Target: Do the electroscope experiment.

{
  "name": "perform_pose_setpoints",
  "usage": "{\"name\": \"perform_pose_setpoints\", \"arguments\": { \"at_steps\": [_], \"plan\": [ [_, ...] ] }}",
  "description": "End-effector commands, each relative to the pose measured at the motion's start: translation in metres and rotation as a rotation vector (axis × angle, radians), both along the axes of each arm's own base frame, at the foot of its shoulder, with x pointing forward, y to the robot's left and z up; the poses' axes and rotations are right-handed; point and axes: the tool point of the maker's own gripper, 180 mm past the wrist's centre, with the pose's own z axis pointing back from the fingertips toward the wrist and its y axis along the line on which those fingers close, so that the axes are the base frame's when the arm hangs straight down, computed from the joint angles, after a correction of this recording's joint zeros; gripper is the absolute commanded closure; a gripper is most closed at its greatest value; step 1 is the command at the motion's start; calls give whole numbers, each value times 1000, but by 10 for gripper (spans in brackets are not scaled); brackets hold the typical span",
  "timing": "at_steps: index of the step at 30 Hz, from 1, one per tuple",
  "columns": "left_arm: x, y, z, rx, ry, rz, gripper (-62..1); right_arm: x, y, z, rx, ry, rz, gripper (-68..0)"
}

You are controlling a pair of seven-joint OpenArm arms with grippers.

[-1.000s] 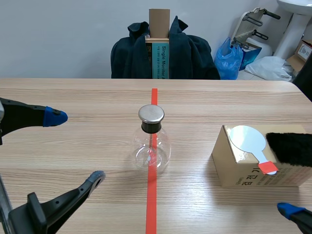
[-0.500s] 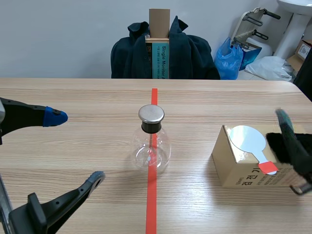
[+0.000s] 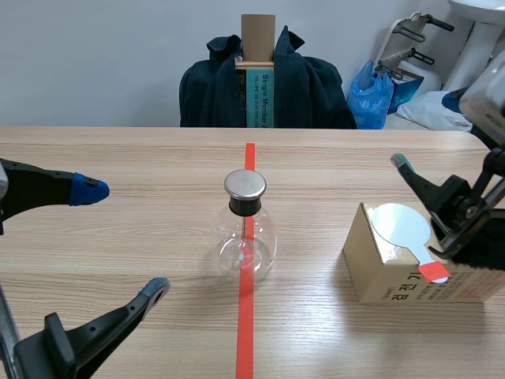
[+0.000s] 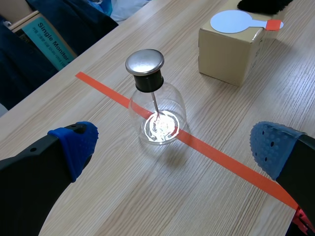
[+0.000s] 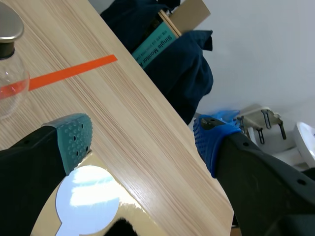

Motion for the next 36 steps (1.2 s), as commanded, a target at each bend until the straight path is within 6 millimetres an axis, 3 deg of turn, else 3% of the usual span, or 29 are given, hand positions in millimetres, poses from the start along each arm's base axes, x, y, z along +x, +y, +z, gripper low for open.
{"name": "perform_pose_setpoints", "arguments": {
  "at_steps": [1, 9, 17, 36],
  "plan": [
    [2, -1, 6, -20, -18, 1, -623, 5, 1, 10, 28, -20, -2, -429],
    [2, 1, 1, 4, 2, 7, -623, 15, 4, 32, 129, -48, -1, -432],
    [2, 2, -3, 20, 16, 11, -623, 15, 6, 33, 189, -58, -26, -611],
    [2, 2, -3, 21, 16, 11, -623, 14, 7, 34, 216, -69, -35, -624]
  ]
}}
